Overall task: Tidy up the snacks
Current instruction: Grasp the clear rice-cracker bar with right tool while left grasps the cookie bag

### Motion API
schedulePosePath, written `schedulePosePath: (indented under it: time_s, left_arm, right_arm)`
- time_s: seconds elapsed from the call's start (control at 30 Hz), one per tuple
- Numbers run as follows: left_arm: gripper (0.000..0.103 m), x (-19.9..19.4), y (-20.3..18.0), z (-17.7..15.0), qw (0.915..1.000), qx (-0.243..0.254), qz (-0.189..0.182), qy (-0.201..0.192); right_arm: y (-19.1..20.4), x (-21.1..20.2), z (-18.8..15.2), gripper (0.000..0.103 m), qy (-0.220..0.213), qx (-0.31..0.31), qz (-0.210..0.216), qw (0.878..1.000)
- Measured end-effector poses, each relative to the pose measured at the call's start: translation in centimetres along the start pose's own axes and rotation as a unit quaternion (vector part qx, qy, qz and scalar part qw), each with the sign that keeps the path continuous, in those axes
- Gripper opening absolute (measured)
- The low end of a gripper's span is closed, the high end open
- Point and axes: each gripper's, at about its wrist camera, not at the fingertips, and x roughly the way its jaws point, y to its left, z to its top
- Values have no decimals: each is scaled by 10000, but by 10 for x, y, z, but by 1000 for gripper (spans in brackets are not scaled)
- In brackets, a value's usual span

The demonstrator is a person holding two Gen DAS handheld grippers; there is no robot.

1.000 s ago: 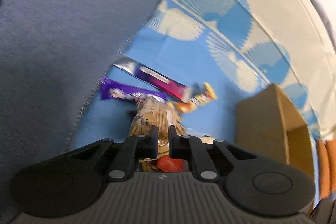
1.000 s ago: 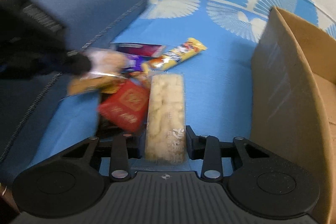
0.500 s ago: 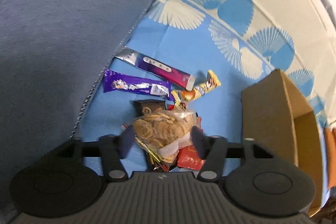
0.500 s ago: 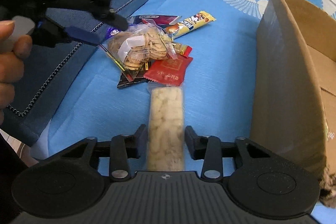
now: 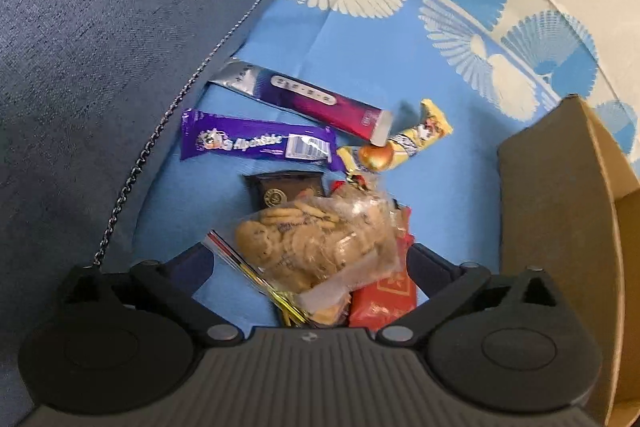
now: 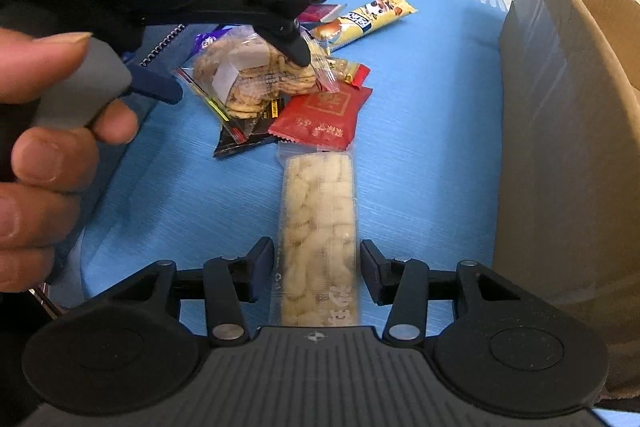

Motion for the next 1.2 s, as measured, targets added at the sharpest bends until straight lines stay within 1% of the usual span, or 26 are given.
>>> schedulePosePath:
  time_s: [0.1, 0.17, 0.2, 0.23, 0.27, 0.3, 0.33, 0.37, 0.4, 0.43, 0.47, 0.53, 0.57, 0.7, 0.73, 0.77, 0.87, 1.0, 1.1, 1.13, 1.2]
  left_arm:
    - [100, 2, -2, 0, 10000, -60, -56, -20]
    - [92, 2, -6, 0, 9999, 81, 50, -34]
    - [89, 2, -6, -1, 9999, 104, 30, -45]
    - [81, 2, -6, -1, 9999, 96, -30, -68]
    - [78, 1, -5, -1, 9999, 94, -77, -96]
    - [76, -1, -5, -1, 9998, 119, -59, -126]
    - [73, -2, -6, -1, 9997, 154, -32, -166]
    - [70, -4, -6, -1, 9996, 188, -36, -219]
    - [69, -7, -6, -1, 9994, 211, -54, -264]
    - [64, -9, -5, -1, 9992, 230, -72, -303]
    - [55, -12, -5, 0, 9991, 237, -109, -337]
    - [42, -17, -3, 1, 9986, 216, -205, -442]
    - [38, -20, -1, 1, 9982, 220, -222, -505]
    - [34, -25, 5, 2, 9980, 129, -301, -534]
    - [31, -28, 7, 3, 9978, 115, -323, -564]
    - [24, -30, 8, 3, 9974, 99, -370, -605]
    - [19, -37, 12, 3, 9963, 79, -486, -698]
    - [18, -42, 14, 3, 9961, 78, -551, -688]
    - [19, -43, 16, 2, 9962, 100, -567, -646]
    - [20, -41, 17, 2, 9967, 74, -581, -554]
    - [35, -35, 20, 1, 9979, -48, -497, -421]
  right_arm:
    - [1, 1, -1, 49, -19, -51, -12, 10000]
    - [3, 1, -2, 49, -37, -116, -33, 9999]
    - [3, 1, -2, 49, -44, -151, -43, 9999]
    - [3, 1, -2, 49, -47, -163, -43, 9998]
    - [3, 1, -3, 49, -47, -159, -38, 9999]
    - [3, 0, -3, 48, -46, -160, -36, 9999]
    - [3, 0, -3, 46, -39, -170, -37, 9998]
    - [3, 0, -3, 41, -51, -185, -46, 9998]
    - [3, 0, -3, 38, -69, -199, -49, 9998]
    - [3, -1, -3, 38, -85, -200, -54, 9997]
    - [2, -1, -2, 38, -95, -191, -51, 9998]
    - [1, -4, -2, 38, -134, -150, -36, 9998]
    - [0, -7, -1, 38, -194, -141, -52, 9997]
    - [-4, -19, 2, 38, -437, -109, -58, 9990]
    - [-5, -22, 1, 38, -472, -116, -55, 9988]
    - [-6, -22, 0, 38, -489, -113, -61, 9987]
    - [-6, -25, -2, 38, -517, -77, -44, 9986]
    - [-4, -33, -3, 38, -736, -180, -9, 9971]
    - [-4, -36, -5, 38, -734, -195, 7, 9971]
    - [-4, -35, -5, 38, -719, -220, 25, 9972]
    - [-3, -34, -7, 38, -667, -268, 45, 9974]
